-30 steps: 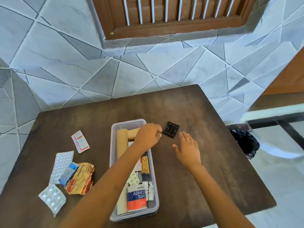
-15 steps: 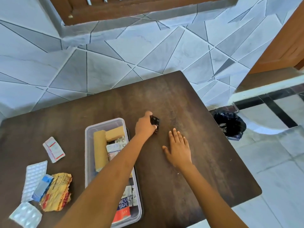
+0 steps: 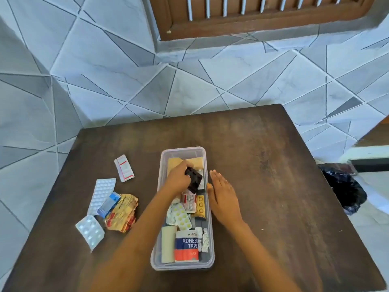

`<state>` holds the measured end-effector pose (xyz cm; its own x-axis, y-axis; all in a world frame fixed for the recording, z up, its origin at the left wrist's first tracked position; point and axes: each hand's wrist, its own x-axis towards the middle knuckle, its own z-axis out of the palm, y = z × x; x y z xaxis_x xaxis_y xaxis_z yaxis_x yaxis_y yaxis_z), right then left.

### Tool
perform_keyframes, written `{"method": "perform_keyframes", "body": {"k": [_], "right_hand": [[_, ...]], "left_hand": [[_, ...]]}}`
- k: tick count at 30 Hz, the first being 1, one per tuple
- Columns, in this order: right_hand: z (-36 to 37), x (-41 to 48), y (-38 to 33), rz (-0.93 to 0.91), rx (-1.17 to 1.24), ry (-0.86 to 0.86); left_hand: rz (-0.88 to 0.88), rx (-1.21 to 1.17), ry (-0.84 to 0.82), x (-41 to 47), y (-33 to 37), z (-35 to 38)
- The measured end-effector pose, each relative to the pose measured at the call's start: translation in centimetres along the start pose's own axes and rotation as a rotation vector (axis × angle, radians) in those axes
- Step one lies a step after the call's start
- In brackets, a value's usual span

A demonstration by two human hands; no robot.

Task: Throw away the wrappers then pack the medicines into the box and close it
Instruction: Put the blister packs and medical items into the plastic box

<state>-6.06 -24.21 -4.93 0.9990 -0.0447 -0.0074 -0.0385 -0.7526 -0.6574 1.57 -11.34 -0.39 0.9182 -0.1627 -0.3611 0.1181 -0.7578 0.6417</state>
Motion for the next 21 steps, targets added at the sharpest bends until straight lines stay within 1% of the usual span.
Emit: {"method": "perform_keyframes", "body": {"k": [2,4,7,10,12,14,16,19,21], "right_hand": [[0.1,-0.4,0.1,0.005,0.007,0.012],[-0.1,-0.7,0.1,-0.013,-0.001,-0.002],[-0.1,-1.3,-0.3,-0.052,-0.033,-0.031],[0.5,-1.8,-0.7,-0.059,-0.042,-0.038],[0.6,-1.9,-0.7,-0.034,-0.034,-0.026],[0.4,-2.0,-0.9,-0.027,-0.055,-0.011],[0.2,-2.0,-1.6,-0.039,-0.086,0.013],[0.4,-1.9,-3.7,-0.111,-0.061,0.055],[1.3,-1.6,-6.3,-0.177,-0.017,0.025]], "left_hand": [[0.000,-0.016,0.023,-0.4,-0.4,2.0],[0.026,0.053,0.075,-0.8,-0.9,3.7],[0.045,0.259,0.135,-1.2,-1.6,5.0],[0.089,0.528,0.190,-1.3,-1.9,5.3],[0.116,0.633,0.151,-1.6,-1.8,5.3],[0.163,0.569,0.104,-2.2,-1.8,4.7],[0.208,0.395,0.122,-3.2,-1.8,3.0],[0.219,0.237,0.220,-4.8,-2.7,-0.9],[0.141,0.197,0.303,-5.9,-4.4,-3.8]]}}
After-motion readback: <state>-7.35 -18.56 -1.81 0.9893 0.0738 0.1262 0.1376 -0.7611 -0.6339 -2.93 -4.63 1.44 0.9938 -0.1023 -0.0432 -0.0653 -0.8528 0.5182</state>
